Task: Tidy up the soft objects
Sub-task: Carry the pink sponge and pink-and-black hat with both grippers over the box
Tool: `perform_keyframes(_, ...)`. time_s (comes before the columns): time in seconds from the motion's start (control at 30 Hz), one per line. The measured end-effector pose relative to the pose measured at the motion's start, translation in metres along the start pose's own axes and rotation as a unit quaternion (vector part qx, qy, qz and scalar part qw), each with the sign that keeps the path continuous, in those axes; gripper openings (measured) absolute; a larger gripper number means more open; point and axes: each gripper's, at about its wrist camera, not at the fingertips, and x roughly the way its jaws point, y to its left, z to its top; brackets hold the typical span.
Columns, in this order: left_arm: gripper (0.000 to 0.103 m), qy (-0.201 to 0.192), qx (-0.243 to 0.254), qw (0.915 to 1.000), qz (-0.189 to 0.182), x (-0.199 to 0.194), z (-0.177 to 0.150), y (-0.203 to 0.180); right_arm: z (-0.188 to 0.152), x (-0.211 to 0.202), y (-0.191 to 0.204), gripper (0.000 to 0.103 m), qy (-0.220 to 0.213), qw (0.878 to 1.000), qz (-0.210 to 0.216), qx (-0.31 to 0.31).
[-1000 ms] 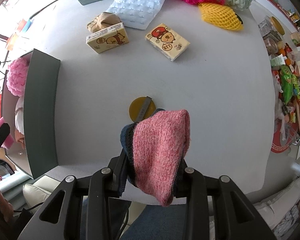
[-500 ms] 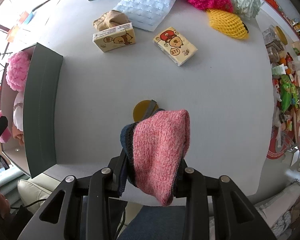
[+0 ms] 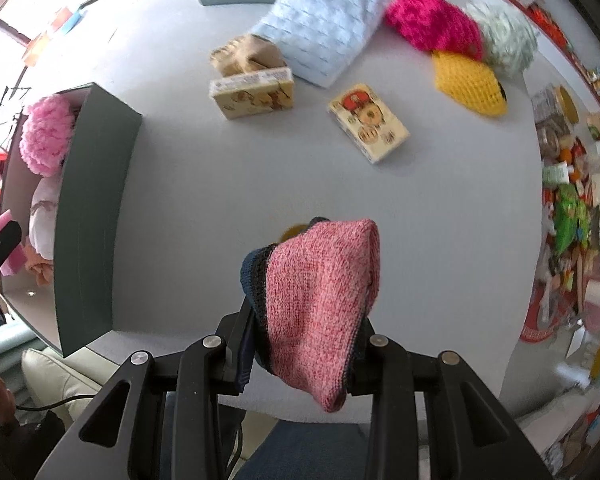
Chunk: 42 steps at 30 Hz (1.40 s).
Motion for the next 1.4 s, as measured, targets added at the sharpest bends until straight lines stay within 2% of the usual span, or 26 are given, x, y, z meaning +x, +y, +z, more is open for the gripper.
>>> perform_keyframes(0.17,0.073,0.014,-0.041,0.9989,0.017,0.004,-0.006,0.029,0.018,-0.01,0.027,0.037,-0.015,0.999,0.009,-0.039)
perform_keyframes(0.47,0.073,0.017,-0.105,0.993,0.05,-0.001,-0.017,0.075,0.048,-0.027,0.101,0.037,-0.028,0.991,0.065,-0.11)
perform_keyframes(0.67,0.073,0.018,-0.13,0.9892,0.064,-0.005,-0.021,0.092,0.059,-0.034,0.154,0.037,-0.029,0.982,0.087,-0.163)
perform_keyframes(0.93,0.073,0.029,-0.137,0.9875,0.073,0.002,-0.024,0.097,0.058,-0.031,0.212,0.037,-0.018,0.971,0.107,-0.214)
perform_keyframes(1.13,0.073,0.038,-0.136,0.9875,0.071,0.007,-0.028,0.095,0.057,-0.023,0.233,0.037,-0.009,0.967,0.097,-0.235)
perform_keyframes(1.4,0.073,0.056,-0.143,0.9857,0.07,0.017,-0.034,0.095,0.06,-0.015,0.241,0.037,0.004,0.965,0.084,-0.247)
